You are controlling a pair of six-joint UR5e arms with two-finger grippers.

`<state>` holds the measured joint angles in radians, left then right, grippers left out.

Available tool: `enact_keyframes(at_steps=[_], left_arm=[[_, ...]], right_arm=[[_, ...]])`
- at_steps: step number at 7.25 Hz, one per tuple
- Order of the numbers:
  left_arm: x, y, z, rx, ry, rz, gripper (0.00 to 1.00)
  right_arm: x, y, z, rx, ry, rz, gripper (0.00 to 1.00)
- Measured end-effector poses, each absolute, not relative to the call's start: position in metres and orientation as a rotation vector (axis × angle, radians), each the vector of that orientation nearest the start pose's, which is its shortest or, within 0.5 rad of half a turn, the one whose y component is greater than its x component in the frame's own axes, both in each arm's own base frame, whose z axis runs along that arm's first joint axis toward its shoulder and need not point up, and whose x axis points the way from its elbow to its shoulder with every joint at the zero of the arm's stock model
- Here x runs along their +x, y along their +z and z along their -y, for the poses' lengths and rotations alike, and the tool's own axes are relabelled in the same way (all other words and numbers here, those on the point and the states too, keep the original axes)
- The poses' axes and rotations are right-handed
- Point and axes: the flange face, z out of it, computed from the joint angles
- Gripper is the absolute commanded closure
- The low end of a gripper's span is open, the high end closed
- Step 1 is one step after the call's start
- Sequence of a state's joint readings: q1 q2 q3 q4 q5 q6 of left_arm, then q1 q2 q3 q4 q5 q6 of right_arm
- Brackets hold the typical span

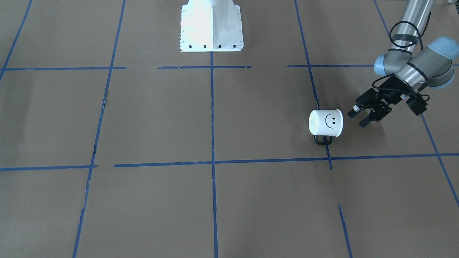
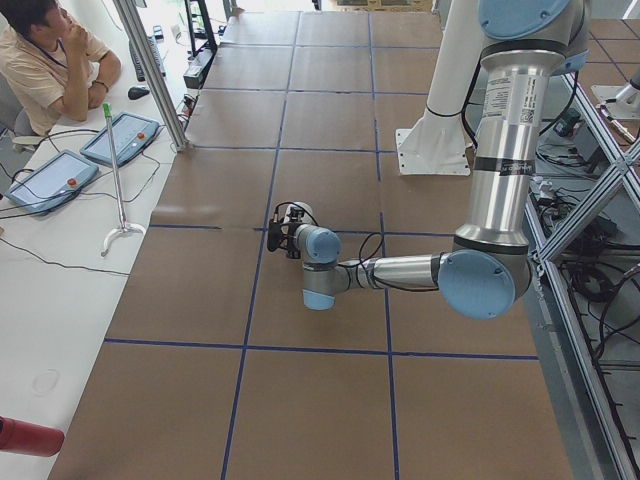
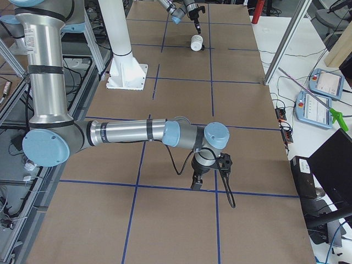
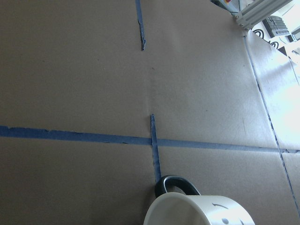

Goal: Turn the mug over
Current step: 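Reach the left gripper toward the open rim of the sideways white mug, then close the left gripper on the white mug's rim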

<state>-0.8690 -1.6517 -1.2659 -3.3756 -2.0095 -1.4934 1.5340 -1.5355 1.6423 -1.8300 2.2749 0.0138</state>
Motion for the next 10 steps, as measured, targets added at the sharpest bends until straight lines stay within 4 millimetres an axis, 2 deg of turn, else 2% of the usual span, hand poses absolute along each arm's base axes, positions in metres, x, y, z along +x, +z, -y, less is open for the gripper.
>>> enact_keyframes(at_steps=[3,4,5,6,7,10], left_arm=[[0.285,0.562,0.433,0.358,-0.276,-1.6,0.06],[0.296,0.553,0.433,0.343,-0.27,-1.621,0.06],[0.303,0.546,0.435,0.336,-0.266,-1.635,0.11],[0.307,0.543,0.437,0.334,-0.265,-1.642,0.49],[0.309,0.54,0.438,0.329,-0.267,-1.648,0.99],[0.316,0.53,0.441,0.288,-0.257,-1.674,1.0]], right_arm=[[0.051,0.635,0.494,-0.163,0.032,0.699,0.0],[0.051,0.635,0.494,-0.163,0.031,0.699,0.0],[0.051,0.635,0.494,-0.163,0.031,0.699,0.0],[0.051,0.635,0.494,-0.163,0.031,0.699,0.0],[0.051,0.635,0.494,-0.163,0.031,0.699,0.0],[0.051,0.635,0.494,-0.163,0.031,0.699,0.0]])
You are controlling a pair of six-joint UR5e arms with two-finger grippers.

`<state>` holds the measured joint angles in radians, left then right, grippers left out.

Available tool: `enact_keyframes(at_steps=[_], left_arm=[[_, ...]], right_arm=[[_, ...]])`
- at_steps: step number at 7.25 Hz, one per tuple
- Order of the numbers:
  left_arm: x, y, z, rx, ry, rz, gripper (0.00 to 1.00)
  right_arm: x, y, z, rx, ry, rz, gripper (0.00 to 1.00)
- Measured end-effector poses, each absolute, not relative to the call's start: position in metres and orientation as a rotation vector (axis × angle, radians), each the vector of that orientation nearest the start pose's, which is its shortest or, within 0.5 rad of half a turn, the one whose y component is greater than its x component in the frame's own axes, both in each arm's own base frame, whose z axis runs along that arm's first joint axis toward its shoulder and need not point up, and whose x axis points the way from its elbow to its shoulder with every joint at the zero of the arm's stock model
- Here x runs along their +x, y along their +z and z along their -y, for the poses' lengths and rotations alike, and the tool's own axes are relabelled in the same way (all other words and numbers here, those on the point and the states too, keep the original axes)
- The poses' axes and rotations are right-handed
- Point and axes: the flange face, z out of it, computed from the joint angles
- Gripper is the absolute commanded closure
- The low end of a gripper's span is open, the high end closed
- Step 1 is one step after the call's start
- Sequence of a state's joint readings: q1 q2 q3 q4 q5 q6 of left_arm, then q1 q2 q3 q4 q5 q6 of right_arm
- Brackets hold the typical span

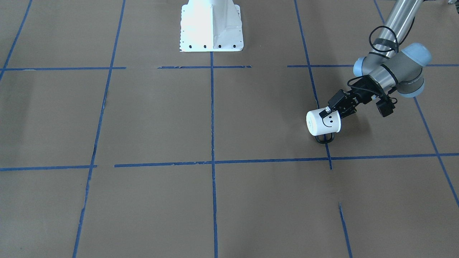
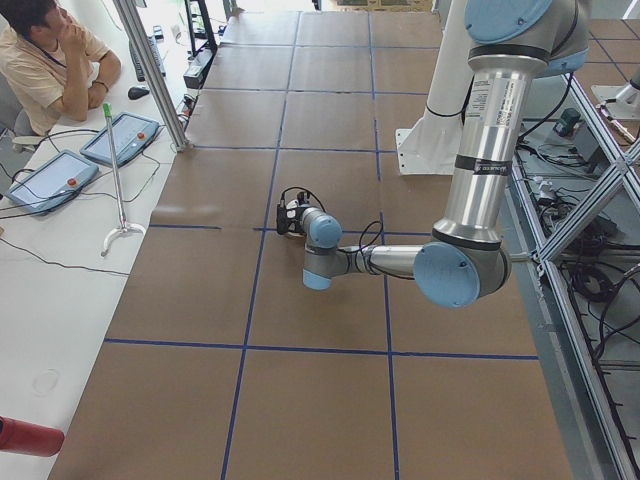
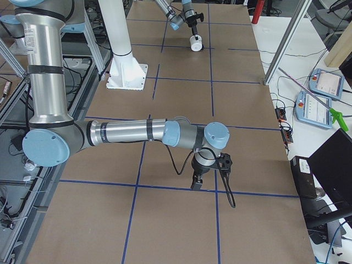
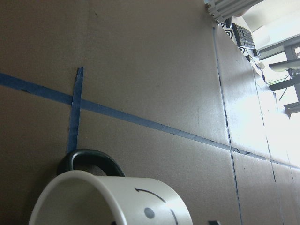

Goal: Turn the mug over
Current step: 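Close the left gripper on the white mug's rim, then lift the mug with the left gripper and carry it farther from the robot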

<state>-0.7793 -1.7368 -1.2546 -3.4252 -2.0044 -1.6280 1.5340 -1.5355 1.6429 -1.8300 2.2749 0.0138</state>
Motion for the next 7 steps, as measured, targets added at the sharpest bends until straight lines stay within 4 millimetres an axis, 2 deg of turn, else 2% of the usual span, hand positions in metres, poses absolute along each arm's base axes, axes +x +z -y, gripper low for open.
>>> enact_keyframes(at_steps=[2,5,7], left_arm=[[0.326,0.506,0.45,0.256,-0.271,-1.721,1.0],[0.346,0.452,0.469,0.211,-0.296,-1.815,1.0],[0.364,0.418,0.479,0.178,-0.315,-1.784,1.0]], right_arm=[[0.051,0.635,0.494,-0.163,0.031,0.699,0.0],[0.051,0.635,0.494,-0.163,0.031,0.699,0.0],[0.051,0.635,0.494,-0.163,0.031,0.699,0.0]])
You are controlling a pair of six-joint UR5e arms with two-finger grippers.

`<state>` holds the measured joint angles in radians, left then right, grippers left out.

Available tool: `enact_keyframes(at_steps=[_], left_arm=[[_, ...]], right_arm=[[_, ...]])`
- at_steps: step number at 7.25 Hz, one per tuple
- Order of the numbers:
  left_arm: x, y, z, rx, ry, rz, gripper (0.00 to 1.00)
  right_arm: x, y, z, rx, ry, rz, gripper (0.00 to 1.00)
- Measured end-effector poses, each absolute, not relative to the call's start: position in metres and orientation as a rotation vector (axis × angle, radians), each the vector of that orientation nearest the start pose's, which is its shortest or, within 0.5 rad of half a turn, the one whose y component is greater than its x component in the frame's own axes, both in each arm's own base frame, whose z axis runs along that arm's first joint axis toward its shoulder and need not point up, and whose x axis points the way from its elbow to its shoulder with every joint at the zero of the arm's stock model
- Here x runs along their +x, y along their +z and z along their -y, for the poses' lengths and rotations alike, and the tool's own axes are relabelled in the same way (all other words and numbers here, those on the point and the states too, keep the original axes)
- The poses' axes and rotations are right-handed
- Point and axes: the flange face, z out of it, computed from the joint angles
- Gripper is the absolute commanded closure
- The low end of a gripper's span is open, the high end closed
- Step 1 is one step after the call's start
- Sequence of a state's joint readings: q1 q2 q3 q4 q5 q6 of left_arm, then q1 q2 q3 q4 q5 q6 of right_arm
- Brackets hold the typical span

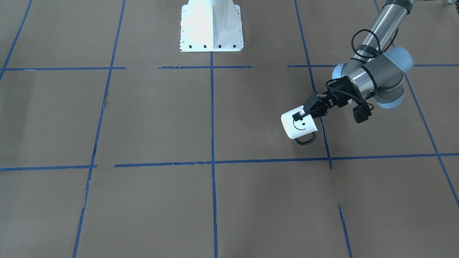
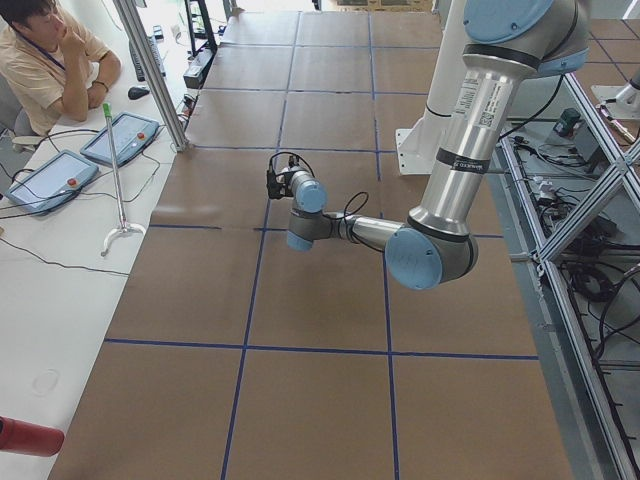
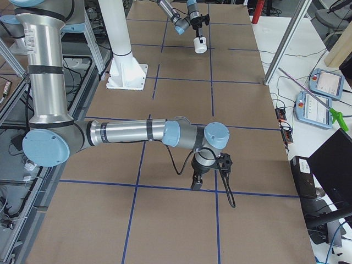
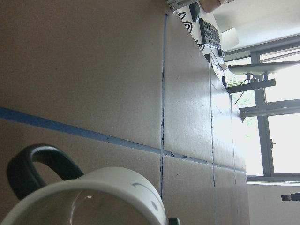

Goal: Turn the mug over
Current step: 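Lift the mug with the left gripper and carry it farther from the robot, then rotate the mug upright and lower it onto the table with the left gripper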

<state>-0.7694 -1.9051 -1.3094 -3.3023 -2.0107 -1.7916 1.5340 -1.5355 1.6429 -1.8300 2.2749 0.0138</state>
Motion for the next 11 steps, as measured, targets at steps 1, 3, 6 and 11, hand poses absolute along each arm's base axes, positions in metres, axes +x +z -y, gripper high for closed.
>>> enact_keyframes(at_steps=[1,3,6,11], left_arm=[[0.378,0.389,0.486,0.143,-0.346,-1.721,1.0],[0.427,0.321,0.493,0.069,-0.377,-1.572,1.0],[0.517,0.217,0.504,0.04,-0.416,-1.262,1.0],[0.624,0.136,0.475,-0.073,-0.411,-0.914,0.1]], right_arm=[[0.051,0.635,0.494,-0.163,0.031,0.699,0.0],[0.051,0.635,0.494,-0.163,0.031,0.699,0.0],[0.051,0.635,0.494,-0.163,0.031,0.699,0.0],[0.051,0.635,0.495,-0.163,0.031,0.699,0.0]])
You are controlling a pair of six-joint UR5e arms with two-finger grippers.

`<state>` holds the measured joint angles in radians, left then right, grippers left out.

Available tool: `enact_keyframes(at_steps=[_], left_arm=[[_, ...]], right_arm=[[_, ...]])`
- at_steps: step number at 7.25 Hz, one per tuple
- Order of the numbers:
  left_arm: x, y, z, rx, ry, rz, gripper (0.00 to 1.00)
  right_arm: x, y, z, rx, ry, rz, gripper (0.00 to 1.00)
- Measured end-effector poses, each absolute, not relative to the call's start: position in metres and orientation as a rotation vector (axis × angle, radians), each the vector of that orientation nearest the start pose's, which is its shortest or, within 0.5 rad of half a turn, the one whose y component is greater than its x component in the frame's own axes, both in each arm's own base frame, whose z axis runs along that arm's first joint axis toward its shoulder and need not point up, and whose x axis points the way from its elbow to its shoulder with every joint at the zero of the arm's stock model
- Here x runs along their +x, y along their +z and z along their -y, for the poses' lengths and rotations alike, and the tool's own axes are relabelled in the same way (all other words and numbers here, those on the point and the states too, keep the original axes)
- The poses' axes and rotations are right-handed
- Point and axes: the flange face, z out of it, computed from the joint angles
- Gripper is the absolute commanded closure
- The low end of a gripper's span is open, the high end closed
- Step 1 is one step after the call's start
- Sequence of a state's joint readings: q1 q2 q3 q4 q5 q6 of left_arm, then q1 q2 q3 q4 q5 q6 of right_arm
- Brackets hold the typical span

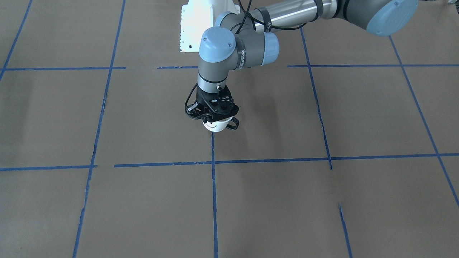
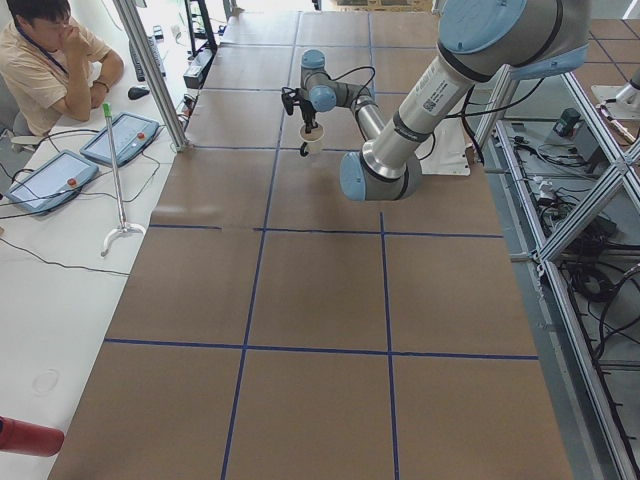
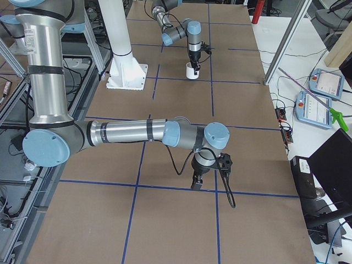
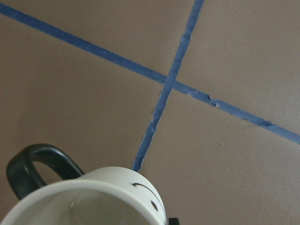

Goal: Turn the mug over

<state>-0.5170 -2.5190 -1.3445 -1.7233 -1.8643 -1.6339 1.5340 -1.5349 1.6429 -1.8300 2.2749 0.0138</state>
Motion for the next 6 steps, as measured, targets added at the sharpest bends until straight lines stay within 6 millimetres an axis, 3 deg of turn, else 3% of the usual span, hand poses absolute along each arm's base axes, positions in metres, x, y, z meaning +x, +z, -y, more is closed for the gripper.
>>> enact_keyframes(at_steps=[1,3,4,5,6], left_arm=[[0.629,0.137,0.475,-0.064,-0.417,-0.897,0.0],[0.619,0.127,0.471,-0.028,-0.399,-0.919,0.0],[0.597,0.118,0.466,0.008,-0.353,-0.948,0.0],[0.555,0.117,0.465,0.048,-0.298,-0.965,0.0],[0.498,0.131,0.47,0.083,-0.234,-0.969,0.0]], right_arm=[[0.051,0.635,0.494,-0.163,0.031,0.699,0.0],[0.051,0.635,0.494,-0.163,0.031,0.699,0.0],[0.051,0.635,0.494,-0.163,0.031,0.699,0.0],[0.051,0.635,0.494,-0.163,0.032,0.699,0.0],[0.051,0.635,0.494,-0.163,0.031,0.699,0.0]])
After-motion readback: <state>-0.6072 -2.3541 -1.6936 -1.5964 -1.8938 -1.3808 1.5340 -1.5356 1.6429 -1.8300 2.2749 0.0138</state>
